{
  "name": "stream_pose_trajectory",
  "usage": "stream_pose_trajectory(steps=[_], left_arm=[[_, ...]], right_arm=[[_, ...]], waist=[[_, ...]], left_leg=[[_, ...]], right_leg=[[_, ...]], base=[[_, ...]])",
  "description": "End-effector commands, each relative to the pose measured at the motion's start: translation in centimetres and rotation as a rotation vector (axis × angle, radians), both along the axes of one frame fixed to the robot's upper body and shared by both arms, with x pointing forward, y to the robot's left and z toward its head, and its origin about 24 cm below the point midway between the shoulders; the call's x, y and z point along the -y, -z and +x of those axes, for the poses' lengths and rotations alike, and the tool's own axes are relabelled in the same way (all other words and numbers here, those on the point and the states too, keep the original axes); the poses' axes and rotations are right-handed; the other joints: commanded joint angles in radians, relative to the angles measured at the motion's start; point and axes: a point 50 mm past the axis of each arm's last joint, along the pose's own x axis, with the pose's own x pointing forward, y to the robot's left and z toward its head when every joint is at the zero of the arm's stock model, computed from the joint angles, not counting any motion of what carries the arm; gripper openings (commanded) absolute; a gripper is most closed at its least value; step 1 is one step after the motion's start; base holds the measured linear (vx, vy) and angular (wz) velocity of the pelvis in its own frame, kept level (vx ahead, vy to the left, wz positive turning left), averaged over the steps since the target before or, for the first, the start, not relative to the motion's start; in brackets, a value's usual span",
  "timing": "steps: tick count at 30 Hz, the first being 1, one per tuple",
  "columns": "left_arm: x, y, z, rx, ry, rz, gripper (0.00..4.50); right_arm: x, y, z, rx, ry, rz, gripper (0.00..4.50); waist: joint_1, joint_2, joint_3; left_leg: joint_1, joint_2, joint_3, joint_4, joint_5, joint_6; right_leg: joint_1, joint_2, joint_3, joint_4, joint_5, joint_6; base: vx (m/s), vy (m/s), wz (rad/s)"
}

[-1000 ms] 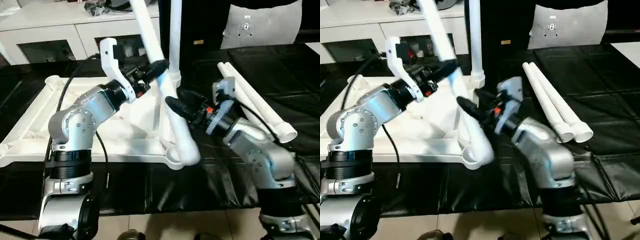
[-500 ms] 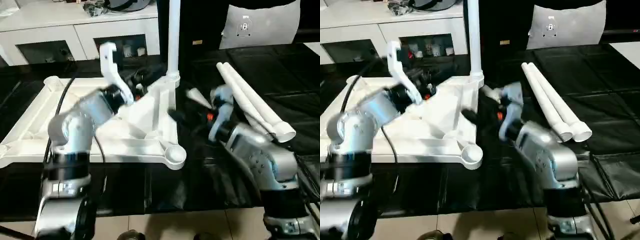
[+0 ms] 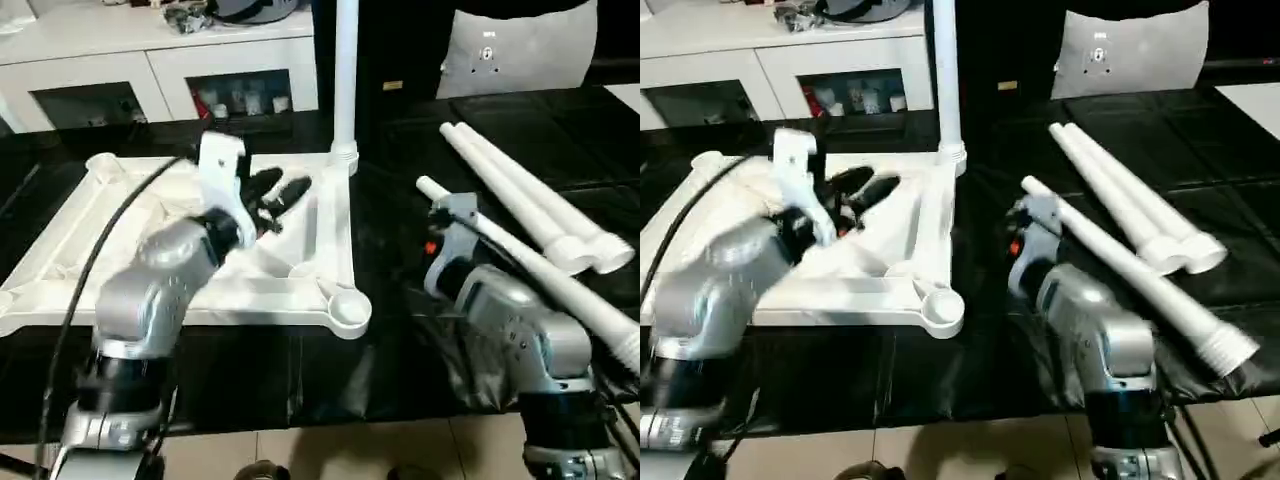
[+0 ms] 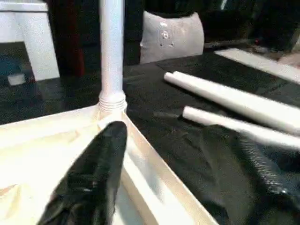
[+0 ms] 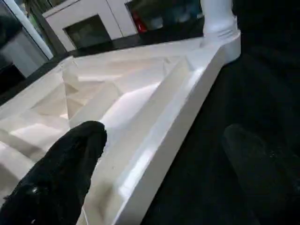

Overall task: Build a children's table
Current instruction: Pick table leg

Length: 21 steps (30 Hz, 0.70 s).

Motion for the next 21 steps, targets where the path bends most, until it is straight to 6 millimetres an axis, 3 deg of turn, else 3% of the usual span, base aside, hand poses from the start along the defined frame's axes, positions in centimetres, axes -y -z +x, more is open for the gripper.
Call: stream_pose_trajectory(steps=[1, 7, 8, 9, 10, 12, 14, 15, 16, 17, 18, 19, 20, 21], left_arm=[[0.0, -0.2, -0.5, 0.067, 0.025, 0.088, 2.68], [-0.4, 1.1, -1.5, 0.121, 0.014, 0.211, 3.04], [-0.6, 1.4, -1.6, 0.095, -0.040, 0.160, 3.08], [-0.6, 1.4, -1.6, 0.095, -0.040, 0.160, 3.17], [-1.3, 2.5, -2.0, 0.002, -0.180, 0.051, 3.31], [-1.7, 3.6, -2.7, -0.057, -0.252, 0.009, 3.46], [-1.7, 4.0, -3.2, -0.052, -0.254, 0.012, 3.51], [-1.5, 4.2, -3.5, -0.038, -0.257, 0.018, 3.63], [-1.5, 4.2, -3.5, -0.038, -0.257, 0.018, 3.63], [-1.4, 4.4, -3.8, -0.034, -0.285, 0.013, 3.63], [-1.1, 4.4, -3.9, -0.022, -0.311, 0.001, 3.63], [-1.0, 4.3, -3.9, -0.019, -0.320, -0.003, 3.63], [-0.9, 4.3, -4.0, -0.016, -0.312, -0.001, 3.82], [-0.8, 4.2, -4.0, -0.017, -0.306, 0.002, 3.91]], right_arm=[[-0.3, -0.8, 0.0, 0.041, -0.018, -0.026, 4.50], [-0.7, -0.7, -0.8, 0.060, -0.018, -0.044, 4.50], [-0.8, -0.6, -1.0, 0.064, -0.006, -0.042, 4.50], [-0.8, -0.6, -1.0, 0.064, -0.006, -0.042, 4.50], [-1.2, -0.5, -1.7, 0.045, 0.019, -0.066, 4.50], [-1.5, -0.4, -2.2, 0.036, 0.039, -0.099, 4.50], [-1.5, -0.5, -2.5, 0.059, 0.059, -0.138, 4.50], [-1.6, -0.5, -2.7, 0.058, 0.053, -0.139, 4.50], [-1.6, -0.5, -2.7, 0.058, 0.053, -0.139, 4.50], [-1.5, -0.4, -2.9, 0.062, 0.060, -0.149, 4.50], [-1.4, -0.5, -3.1, 0.069, 0.084, -0.155, 4.50], [-1.2, -0.5, -3.2, 0.073, 0.107, -0.157, 4.50], [-1.0, -0.7, -3.2, 0.085, 0.126, -0.163, 4.50], [-0.8, -0.8, -3.2, 0.094, 0.138, -0.168, 4.50]], waist=[[0.000, -0.016, -0.078], [-0.002, -0.016, -0.074], [-0.003, -0.016, -0.072], [-0.004, -0.024, -0.073], [-0.003, -0.026, -0.073], [-0.006, -0.027, -0.071], [-0.009, -0.028, -0.072], [-0.013, -0.038, -0.069], [-0.011, -0.036, -0.068], [-0.002, -0.046, -0.057], [-0.015, -0.018, -0.066], [-0.029, -0.019, -0.067], [-0.050, -0.004, -0.059], [-0.060, 0.018, -0.058]], left_leg=[[0.009, 0.018, -0.004, -0.065, -0.164, -0.008], [0.013, 0.019, -0.002, -0.068, -0.194, -0.018], [0.013, 0.019, -0.003, -0.070, -0.204, -0.021], [0.011, 0.018, -0.001, -0.068, -0.199, -0.023], [0.013, 0.018, -0.001, -0.068, -0.200, -0.022], [0.010, 0.020, -0.001, -0.068, -0.185, -0.024], [0.009, 0.016, -0.001, -0.070, -0.208, -0.021], [0.011, 0.016, 0.000, -0.070, -0.233, -0.021], [0.012, 0.015, -0.001, -0.070, -0.243, -0.021], [-0.036, 0.004, -0.043, -0.100, -0.264, 0.020], [-0.012, 0.019, -0.071, -0.110, -0.368, 0.024], [-0.001, 0.031, -0.090, -0.102, -0.388, 0.026], [-0.012, 0.060, -0.145, -0.127, -0.452, 0.027], [0.008, 0.092, -0.214, -0.167, -0.541, 0.030]], right_leg=[[0.054, -0.046, 0.020, -0.076, -0.263, -0.138], [0.049, -0.048, 0.023, -0.079, -0.314, -0.119], [0.047, -0.047, 0.023, -0.081, -0.329, -0.117], [0.050, -0.048, 0.024, -0.079, -0.324, -0.119], [0.048, -0.048, 0.024, -0.081, -0.331, -0.119], [0.048, -0.045, 0.024, -0.080, -0.310, -0.125], [0.046, -0.043, 0.024, -0.086, -0.354, -0.098], [0.041, -0.042, 0.024, -0.094, -0.406, -0.077], [0.040, -0.042, 0.025, -0.096, -0.432, -0.066], [0.075, -0.065, -0.022, -0.072, -0.440, -0.077], [0.060, -0.048, -0.050, -0.082, -0.448, -0.080], [0.056, -0.054, -0.055, -0.083, -0.381, -0.113], [0.075, -0.039, -0.075, -0.058, -0.274, -0.168], [0.072, -0.015, -0.088, -0.004, -0.224, -0.193]], base=[[0.000, 0.000, 0.00], [0.000, 0.000, 0.00], [0.000, 0.000, 0.00], [0.000, 0.000, 0.00], [0.000, 0.000, 0.00], [0.000, 0.000, 0.00], [0.000, 0.000, 0.00], [0.000, 0.000, 0.00], [0.000, 0.000, 0.00], [-0.029, -0.010, 0.20], [-0.029, -0.010, 0.20], [-0.007, -0.023, 0.53], [0.008, -0.062, 0.58], [0.008, -0.062, 0.58]])
